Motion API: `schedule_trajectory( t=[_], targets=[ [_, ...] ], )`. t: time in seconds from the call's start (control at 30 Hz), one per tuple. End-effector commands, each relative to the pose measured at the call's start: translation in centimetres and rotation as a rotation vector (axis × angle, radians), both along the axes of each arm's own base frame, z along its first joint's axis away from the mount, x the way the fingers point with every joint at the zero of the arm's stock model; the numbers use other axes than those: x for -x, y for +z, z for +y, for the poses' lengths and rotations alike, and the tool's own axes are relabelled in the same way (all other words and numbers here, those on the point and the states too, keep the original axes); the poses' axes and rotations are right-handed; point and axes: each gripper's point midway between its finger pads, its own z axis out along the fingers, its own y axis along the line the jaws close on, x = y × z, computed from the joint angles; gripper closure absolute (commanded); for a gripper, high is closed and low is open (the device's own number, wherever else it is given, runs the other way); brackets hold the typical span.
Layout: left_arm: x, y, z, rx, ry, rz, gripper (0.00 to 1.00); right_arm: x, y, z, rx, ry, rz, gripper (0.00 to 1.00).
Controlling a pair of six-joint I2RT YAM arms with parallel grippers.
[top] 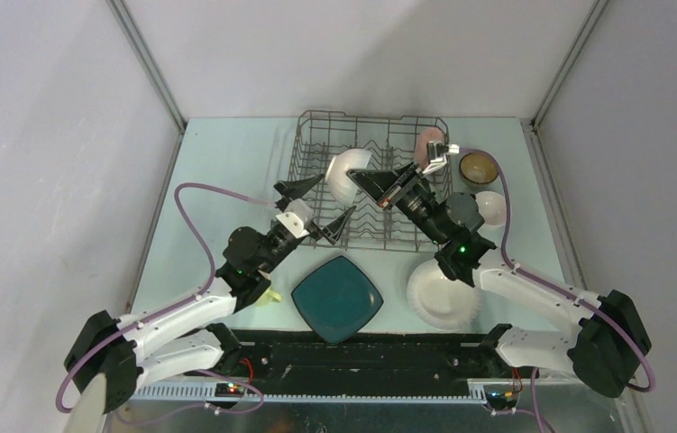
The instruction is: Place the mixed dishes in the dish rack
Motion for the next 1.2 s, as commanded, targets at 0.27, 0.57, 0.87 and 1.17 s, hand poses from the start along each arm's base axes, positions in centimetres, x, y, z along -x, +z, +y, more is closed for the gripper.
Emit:
schedule_trajectory(
  t=[0.27, 0.57, 0.87, 1.17],
  targets=[
    [1.3, 4.4, -0.4, 0.022, -0.029, -0.155, 0.12, 1.0, 3.7, -0.6, -0.113, 0.019, -0.075, 1.0],
    [0.6, 3.8, -0.7, -0.047, -0.018, -0.099, 0.86, 0.9, 3.2, -0.5, -0.088, 0.009, -0.074, 0.74],
    [-1.0, 2.9, -0.4, -0.078, 0.051, -0.015, 1.0, -1.1, -0.3, -2.1, 0.082, -0.118, 0.011, 0.16],
    [-5.0, 0.7, 1.0, -0.203, 0.263, 0.057, 1.0, -3.4, -5.7, -6.7, 0.26, -0.302, 0.211, 0.0]
  ],
)
